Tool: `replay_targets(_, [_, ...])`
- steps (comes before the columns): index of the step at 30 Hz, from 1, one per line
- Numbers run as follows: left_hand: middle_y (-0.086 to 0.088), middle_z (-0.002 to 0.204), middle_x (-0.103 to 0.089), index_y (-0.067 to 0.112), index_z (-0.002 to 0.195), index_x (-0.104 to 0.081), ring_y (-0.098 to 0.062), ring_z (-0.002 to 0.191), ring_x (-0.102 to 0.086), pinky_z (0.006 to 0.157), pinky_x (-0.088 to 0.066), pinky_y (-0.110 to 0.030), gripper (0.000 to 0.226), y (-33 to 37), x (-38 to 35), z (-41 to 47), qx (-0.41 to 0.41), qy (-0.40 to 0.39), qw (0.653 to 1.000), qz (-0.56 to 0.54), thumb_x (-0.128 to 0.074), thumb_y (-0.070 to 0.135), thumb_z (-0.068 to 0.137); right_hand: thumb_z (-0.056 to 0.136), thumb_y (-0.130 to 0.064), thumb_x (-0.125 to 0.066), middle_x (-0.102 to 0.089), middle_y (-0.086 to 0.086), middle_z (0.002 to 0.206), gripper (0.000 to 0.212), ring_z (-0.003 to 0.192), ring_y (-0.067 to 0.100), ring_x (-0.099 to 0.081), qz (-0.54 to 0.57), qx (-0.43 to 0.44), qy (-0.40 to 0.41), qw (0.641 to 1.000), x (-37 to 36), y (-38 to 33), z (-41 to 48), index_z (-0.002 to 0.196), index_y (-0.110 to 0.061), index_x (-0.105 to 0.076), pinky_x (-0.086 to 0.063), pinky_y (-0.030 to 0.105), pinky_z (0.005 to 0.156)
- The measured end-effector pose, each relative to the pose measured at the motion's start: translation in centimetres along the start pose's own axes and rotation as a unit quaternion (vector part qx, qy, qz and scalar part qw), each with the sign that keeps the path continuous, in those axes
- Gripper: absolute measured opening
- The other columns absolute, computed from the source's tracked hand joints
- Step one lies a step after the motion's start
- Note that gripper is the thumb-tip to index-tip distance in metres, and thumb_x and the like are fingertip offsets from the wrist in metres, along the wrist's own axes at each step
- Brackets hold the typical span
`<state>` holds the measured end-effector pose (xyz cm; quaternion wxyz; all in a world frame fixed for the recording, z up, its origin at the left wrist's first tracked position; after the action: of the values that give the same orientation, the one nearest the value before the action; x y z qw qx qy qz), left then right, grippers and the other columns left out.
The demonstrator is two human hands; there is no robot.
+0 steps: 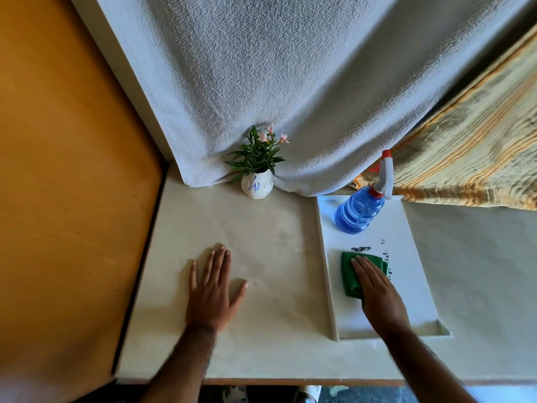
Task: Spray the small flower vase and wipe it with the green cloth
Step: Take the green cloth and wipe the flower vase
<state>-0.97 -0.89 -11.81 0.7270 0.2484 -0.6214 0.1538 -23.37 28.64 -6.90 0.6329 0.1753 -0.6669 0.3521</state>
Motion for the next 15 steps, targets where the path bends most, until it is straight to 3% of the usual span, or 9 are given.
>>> replay_targets(3, [-0.009,0.171,-0.039,0.01,0.162,-0.039,-0.026,0.157,-0.04,0.124,-0.034,-0.064,0.085,0.1,0.2,-0.1,0.002,-0.004,1.0,0.002,-0.041,0.065,0.097,0.059,0.026,-0.074,-0.066,0.015,0.137,0.081,0.119,0.038,-0.067,0.029,-0.049,0.019,0.998,1.4,-0.4,0.5,0.134,-0.005,-0.065,-0.06,0.052,0.091])
replay_targets(5, [-0.009,0.171,-0.039,0.01,0.162,-0.039,-0.026,0.157,-0.039,0.124,-0.035,-0.064,0.085,0.1,0.3,0.0,0.003,-0.007,1.0,0.002,-0.04,0.065,0.097,0.057,0.027,-0.071,-0.065,0.011,0.138,0.085,0.122,0.033,-0.066,0.06,-0.029,0.046,0.997,2.6,-1.8,1.1,0.134,-0.008,-0.065,-0.056,0.044,0.098])
replay_targets(7, [-0.009,0.171,-0.038,0.01,0.162,-0.039,-0.027,0.157,-0.039,0.124,-0.036,-0.064,0.085,0.1,0.3,0.2,0.005,-0.014,1.0,0.002,-0.04,0.066,0.097,0.06,0.028,-0.068,-0.063,0.009,0.141,0.085,0.13,0.028,-0.059,0.089,0.068,0.054,0.992,3.2,-5.1,2.3,0.136,-0.009,-0.064,-0.045,0.037,0.112])
replay_targets(9, [-0.009,0.171,-0.038,0.01,0.161,-0.04,-0.028,0.156,-0.04,0.124,-0.038,-0.065,0.086,0.1,0.2,0.2,0.004,-0.022,1.0,0.001,-0.04,0.065,0.096,0.082,0.015,-0.067,-0.06,0.009,0.145,0.06,0.137,0.027,-0.053,0.102,0.203,0.05,0.973,3.4,-9.7,3.9,0.138,-0.008,-0.063,-0.037,0.04,0.119])
replay_targets(11, [-0.01,0.172,-0.036,0.009,0.162,-0.039,-0.029,0.157,-0.039,0.123,-0.037,-0.067,0.087,0.0,0.1,0.1,0.001,-0.027,1.0,-0.003,-0.04,0.065,0.096,0.102,-0.005,-0.052,-0.06,0.01,0.145,0.038,0.139,0.028,-0.052,0.088,0.319,0.046,0.942,3.0,-14.3,5.9,0.137,-0.008,-0.064,-0.037,0.044,0.119])
replay_targets(15, [-0.011,0.172,-0.037,0.008,0.161,-0.039,-0.028,0.157,-0.039,0.122,-0.039,-0.067,0.086,0.0,-0.1,0.1,-0.001,-0.011,1.0,0.001,-0.046,0.065,0.097,0.104,-0.007,-0.05,-0.064,0.014,0.141,0.033,0.137,0.034,-0.054,0.032,0.453,0.059,0.889,1.7,-21.0,11.2,0.133,-0.004,-0.066,-0.039,0.049,0.117])
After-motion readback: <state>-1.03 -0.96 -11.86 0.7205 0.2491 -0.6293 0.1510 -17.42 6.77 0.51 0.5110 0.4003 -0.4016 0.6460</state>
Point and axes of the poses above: each hand's wrist, its own z-axis towards the middle knuckle, its own x-axis out of the back of the hand, y = z × x, the point moved 7 cm from there along z, towards the middle knuckle
